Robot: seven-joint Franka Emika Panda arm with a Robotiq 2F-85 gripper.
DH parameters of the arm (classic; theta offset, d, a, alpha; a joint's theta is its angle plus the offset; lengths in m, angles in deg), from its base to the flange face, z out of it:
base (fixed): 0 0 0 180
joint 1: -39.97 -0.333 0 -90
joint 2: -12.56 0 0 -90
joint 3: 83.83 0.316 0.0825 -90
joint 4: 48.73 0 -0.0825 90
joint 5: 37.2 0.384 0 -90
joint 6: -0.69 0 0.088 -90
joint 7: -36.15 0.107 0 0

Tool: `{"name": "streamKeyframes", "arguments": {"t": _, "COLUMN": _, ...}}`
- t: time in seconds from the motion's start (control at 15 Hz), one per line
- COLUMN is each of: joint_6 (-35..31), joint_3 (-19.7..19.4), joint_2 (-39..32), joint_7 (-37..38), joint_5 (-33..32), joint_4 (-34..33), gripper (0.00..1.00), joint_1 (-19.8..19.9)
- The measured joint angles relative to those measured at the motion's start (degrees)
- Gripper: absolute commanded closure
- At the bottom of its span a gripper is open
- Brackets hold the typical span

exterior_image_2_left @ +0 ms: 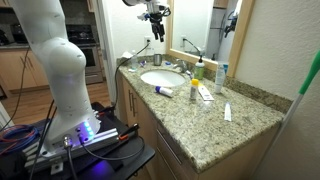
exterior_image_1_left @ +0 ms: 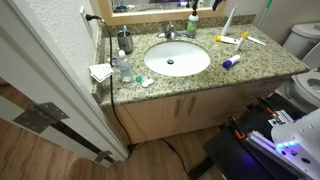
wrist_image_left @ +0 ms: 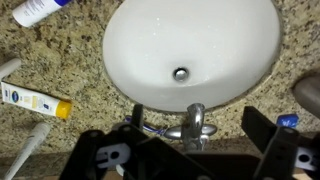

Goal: Open the faucet of the hand wash sink.

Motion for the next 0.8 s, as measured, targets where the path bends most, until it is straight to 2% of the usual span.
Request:
{"name": "streamKeyframes", "arguments": {"t": 0.33, "joint_6": 0.04, "joint_3": -0.13, "joint_2": -2.42, "joint_7": 1.78, "joint_5": -0.22, "joint_4": -2.72, "gripper": 0.00, "joint_1": -0.17}}
{"name": "streamKeyframes", "arguments": {"t": 0.47, "joint_6": -0.35, "joint_3": -0.56, "joint_2": -2.87, "joint_7": 2.68, "joint_5": -3.42, "joint_4": -2.71, "gripper": 0.00, "joint_1": -0.47}}
{"name": "streamKeyframes", "arguments": {"t": 0.6, "joint_6": -5.19, "joint_3": -1.02, "joint_2": -5.55, "joint_7": 6.47, "joint_5": -6.59, "joint_4": -3.58, "gripper": 0.00, "joint_1": -0.49}}
{"name": "streamKeyframes", "arguments": {"t": 0.8, "joint_6": -10.42, "joint_3": -2.52, "joint_2": -13.22, "joint_7": 10.08, "joint_5": -10.40, "joint_4": -9.67, "gripper": 0.00, "joint_1": -1.21}}
